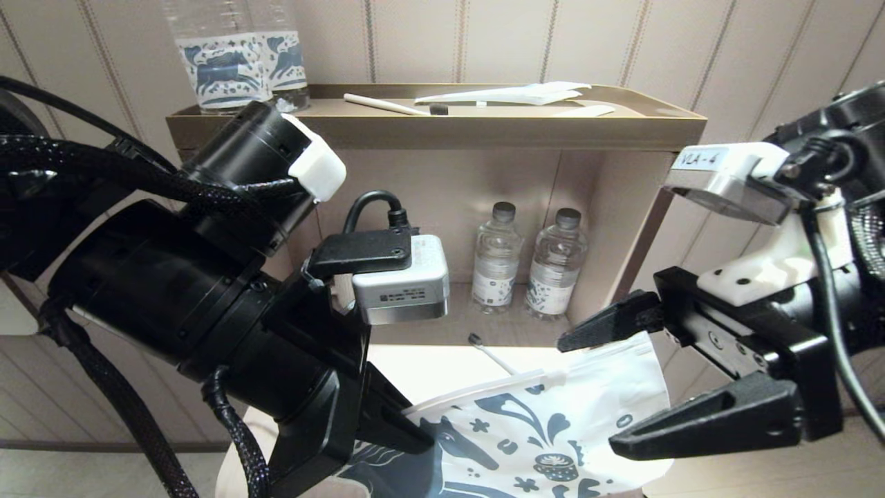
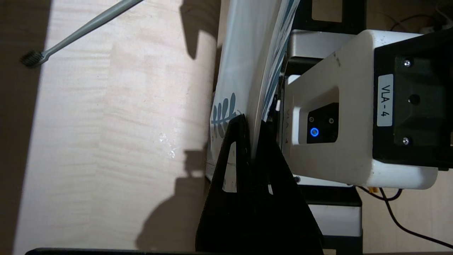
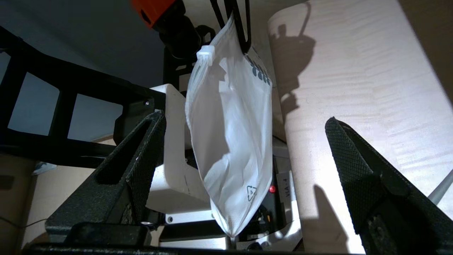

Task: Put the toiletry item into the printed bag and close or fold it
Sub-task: Hand it to the other hand

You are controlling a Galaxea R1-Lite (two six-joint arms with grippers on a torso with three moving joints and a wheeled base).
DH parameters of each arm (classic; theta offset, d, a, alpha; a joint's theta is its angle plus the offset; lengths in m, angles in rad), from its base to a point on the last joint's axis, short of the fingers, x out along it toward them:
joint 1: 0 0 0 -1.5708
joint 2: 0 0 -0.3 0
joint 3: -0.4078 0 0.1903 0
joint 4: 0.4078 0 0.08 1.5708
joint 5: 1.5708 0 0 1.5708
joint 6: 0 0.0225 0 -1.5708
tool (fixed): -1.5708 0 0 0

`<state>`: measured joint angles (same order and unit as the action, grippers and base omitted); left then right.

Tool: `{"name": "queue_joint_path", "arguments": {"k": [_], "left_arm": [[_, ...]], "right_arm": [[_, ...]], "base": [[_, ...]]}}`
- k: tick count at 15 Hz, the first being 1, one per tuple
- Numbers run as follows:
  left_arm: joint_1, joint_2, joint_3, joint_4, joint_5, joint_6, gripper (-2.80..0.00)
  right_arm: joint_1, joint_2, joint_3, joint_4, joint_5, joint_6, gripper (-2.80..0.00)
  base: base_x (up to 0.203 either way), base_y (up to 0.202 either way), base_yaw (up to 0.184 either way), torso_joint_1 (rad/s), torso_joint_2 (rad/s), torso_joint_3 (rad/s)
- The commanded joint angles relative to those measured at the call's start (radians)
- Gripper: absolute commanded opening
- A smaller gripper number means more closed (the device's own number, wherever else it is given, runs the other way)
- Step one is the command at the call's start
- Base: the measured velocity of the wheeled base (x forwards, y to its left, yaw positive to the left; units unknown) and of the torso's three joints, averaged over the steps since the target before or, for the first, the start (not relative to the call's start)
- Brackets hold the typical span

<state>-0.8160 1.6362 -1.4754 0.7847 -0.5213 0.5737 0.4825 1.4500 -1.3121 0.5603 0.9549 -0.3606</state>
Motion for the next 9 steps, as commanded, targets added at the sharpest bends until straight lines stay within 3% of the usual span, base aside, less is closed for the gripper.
{"name": "queue_joint_path", "arguments": {"k": [1, 5, 9], "left_arm": [[-0.002, -0.002, 0.008, 0.005, -0.002, 0.007, -2.8], [-0.006, -0.006, -0.001, -0.001, -0.002, 0.009, -2.8], [-0.006, -0.009, 0.006, -0.004, -0.005, 0.008, -2.8]], "right_arm": [[-0.006, 0.014, -0.051, 0.046, 0.0, -0.003, 0.0], [0.0, 0.093, -0.285, 0.284, -0.033, -0.034, 0.0], [0.036, 0.117, -0.24, 0.261, -0.034, -0.057, 0.0]], "base": [[0.0, 0.0, 0.0, 0.0, 0.0, 0.0], [0.0, 0.0, 0.0, 0.0, 0.0, 0.0], [0.0, 0.0, 0.0, 0.0, 0.0, 0.0]]}}
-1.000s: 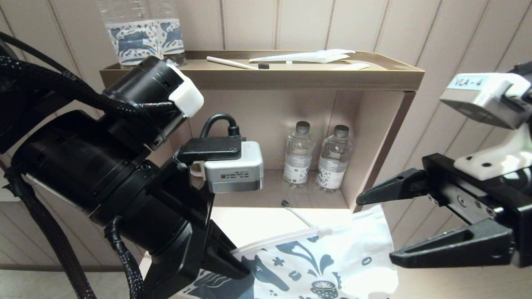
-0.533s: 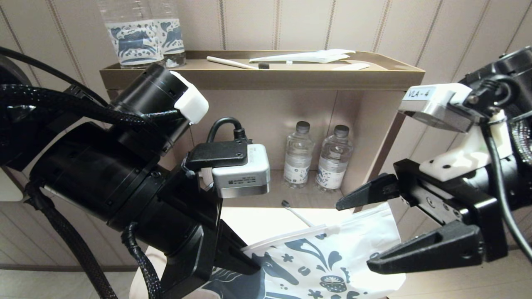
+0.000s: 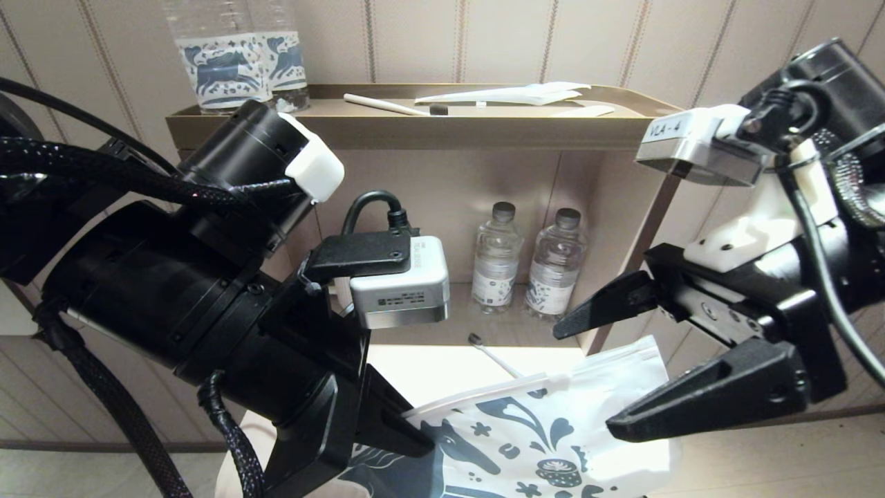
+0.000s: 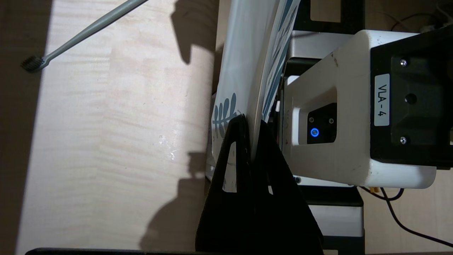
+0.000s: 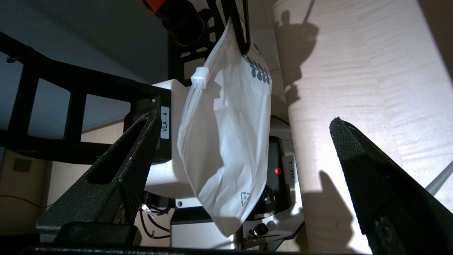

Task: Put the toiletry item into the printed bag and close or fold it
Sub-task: Hand it to the other hand

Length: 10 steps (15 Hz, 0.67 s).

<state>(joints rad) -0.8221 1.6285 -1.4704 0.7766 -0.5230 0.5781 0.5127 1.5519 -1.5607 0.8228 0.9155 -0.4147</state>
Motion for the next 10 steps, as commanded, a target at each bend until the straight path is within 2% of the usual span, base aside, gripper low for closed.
{"name": "queue_joint_path", "arguments": {"k": [1, 5, 10], "left_arm": [[0.0, -0.004, 0.002, 0.004, -0.011, 0.003, -2.8], [0.0, -0.006, 0.005, 0.004, -0.031, 0.002, -2.8], [0.001, -0.027, 0.027, 0.003, -0.047, 0.003, -2.8]], "right_arm": [[0.011, 0.02, 0.022, -0.029, 0.007, -0.003, 0.0], [0.027, 0.053, 0.059, -0.117, 0.024, -0.003, 0.0], [0.044, 0.067, 0.05, -0.12, 0.048, -0.001, 0.0]], "base": [[0.0, 0.0, 0.0, 0.0, 0.0, 0.0], [0.0, 0.0, 0.0, 0.0, 0.0, 0.0], [0.0, 0.0, 0.0, 0.0, 0.0, 0.0]]}}
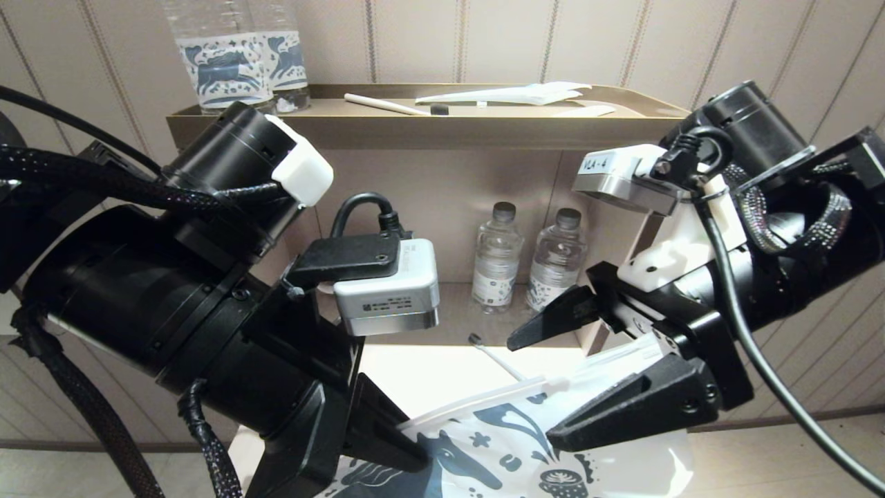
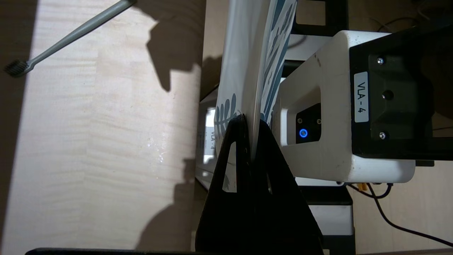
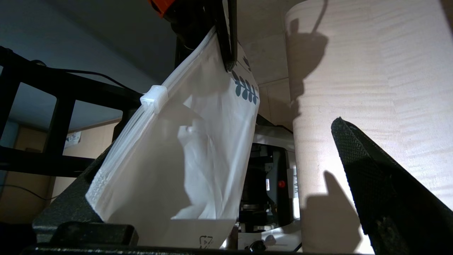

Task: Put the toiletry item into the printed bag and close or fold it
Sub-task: Hand it to the other hand

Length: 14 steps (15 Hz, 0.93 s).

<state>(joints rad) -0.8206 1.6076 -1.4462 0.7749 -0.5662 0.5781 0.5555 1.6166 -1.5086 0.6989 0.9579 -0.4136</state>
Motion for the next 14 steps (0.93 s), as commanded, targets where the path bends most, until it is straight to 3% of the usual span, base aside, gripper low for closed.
{"name": "queue_joint_path", "arguments": {"k": [1, 4, 5, 8, 11, 14], "left_arm": [[0.0, -0.009, 0.003, 0.004, -0.005, 0.003, -2.8], [0.0, -0.015, 0.003, 0.003, -0.01, 0.003, -2.8], [0.0, -0.015, 0.003, 0.003, -0.011, 0.003, -2.8], [-0.003, -0.021, 0.031, -0.011, -0.011, 0.003, -2.8], [-0.01, -0.033, 0.098, -0.149, -0.015, -0.008, -2.8], [-0.02, -0.036, 0.105, -0.158, -0.015, -0.011, -2.8]], "right_arm": [[0.004, 0.002, -0.007, 0.004, 0.005, -0.002, 0.0], [0.014, 0.0, -0.012, 0.004, 0.005, 0.001, 0.0], [0.014, 0.0, -0.012, 0.004, 0.005, 0.003, -2.8], [0.014, -0.004, -0.01, 0.005, 0.005, 0.001, -2.8], [0.014, -0.01, -0.008, 0.005, 0.005, 0.003, -2.8], [0.014, -0.012, -0.01, 0.005, 0.005, 0.003, -2.8]], "base": [[0.0, 0.0, 0.0, 0.0, 0.0, 0.0], [0.0, 0.0, 0.0, 0.0, 0.0, 0.0], [0.0, 0.0, 0.0, 0.0, 0.0, 0.0], [0.0, 0.0, 0.0, 0.0, 0.0, 0.0], [0.0, 0.0, 0.0, 0.0, 0.0, 0.0], [0.0, 0.0, 0.0, 0.0, 0.0, 0.0]]}}
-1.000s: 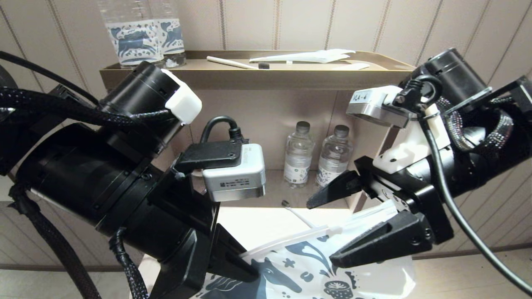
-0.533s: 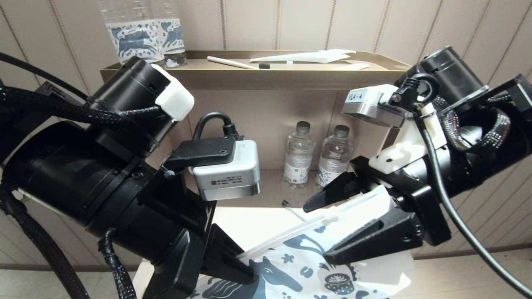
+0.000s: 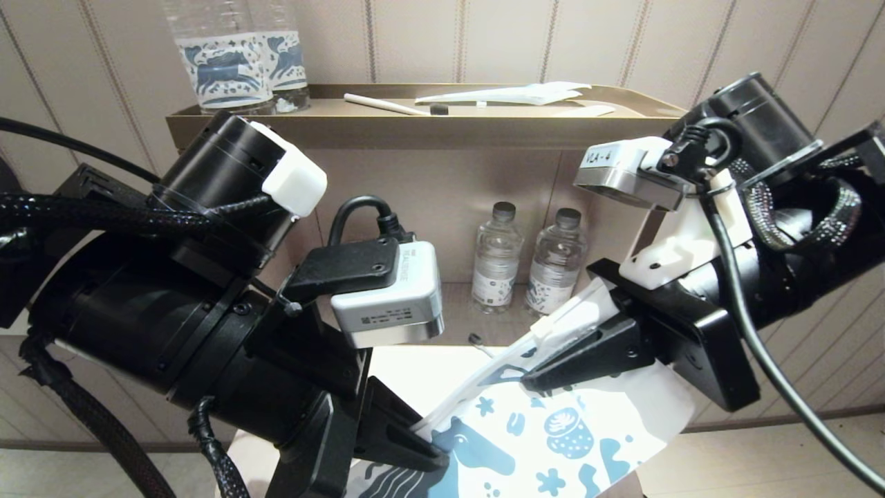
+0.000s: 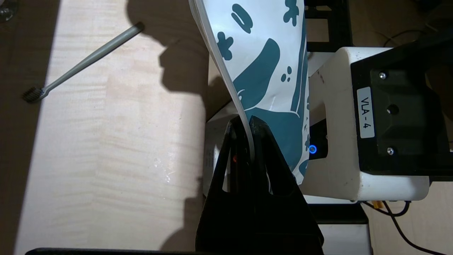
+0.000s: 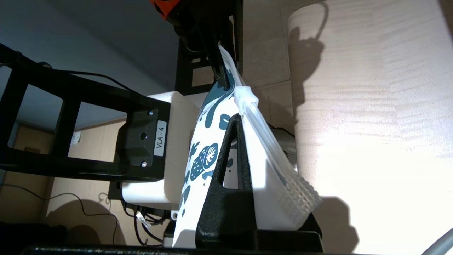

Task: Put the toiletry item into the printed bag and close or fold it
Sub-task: Hand it to the other hand

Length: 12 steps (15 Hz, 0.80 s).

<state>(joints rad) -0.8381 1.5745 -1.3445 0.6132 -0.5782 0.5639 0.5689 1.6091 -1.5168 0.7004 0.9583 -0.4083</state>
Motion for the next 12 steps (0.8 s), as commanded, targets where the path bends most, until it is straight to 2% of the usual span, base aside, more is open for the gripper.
{"name": "queue_joint_path", "arguments": {"k": [1, 7, 8, 9, 12], "left_arm": [[-0.004, -0.005, 0.006, 0.004, -0.003, 0.004, -2.8], [-0.003, -0.007, 0.059, -0.029, -0.003, 0.003, -2.8], [-0.003, -0.007, 0.072, -0.047, -0.003, 0.002, -0.9], [-0.003, -0.008, 0.077, -0.079, -0.003, -0.007, 0.0], [-0.003, -0.014, 0.055, -0.183, -0.026, -0.182, 0.0]], "right_arm": [[0.002, -0.006, 0.0, 0.004, 0.005, -0.003, -2.8], [0.008, -0.02, 0.007, 0.004, 0.004, -0.003, -2.8], [0.011, -0.021, 0.011, 0.004, 0.002, -0.003, -2.8], [0.009, -0.025, 0.019, 0.004, 0.002, -0.003, -2.8], [0.009, -0.056, 0.062, 0.002, -0.004, -0.001, -2.8]], "base": [[0.0, 0.0, 0.0, 0.0, 0.0, 0.0], [0.0, 0.0, 0.0, 0.0, 0.0, 0.0], [0.0, 0.0, 0.0, 0.0, 0.0, 0.0], [0.0, 0.0, 0.0, 0.0, 0.0, 0.0], [0.0, 0.0, 0.0, 0.0, 0.0, 0.0]]}}
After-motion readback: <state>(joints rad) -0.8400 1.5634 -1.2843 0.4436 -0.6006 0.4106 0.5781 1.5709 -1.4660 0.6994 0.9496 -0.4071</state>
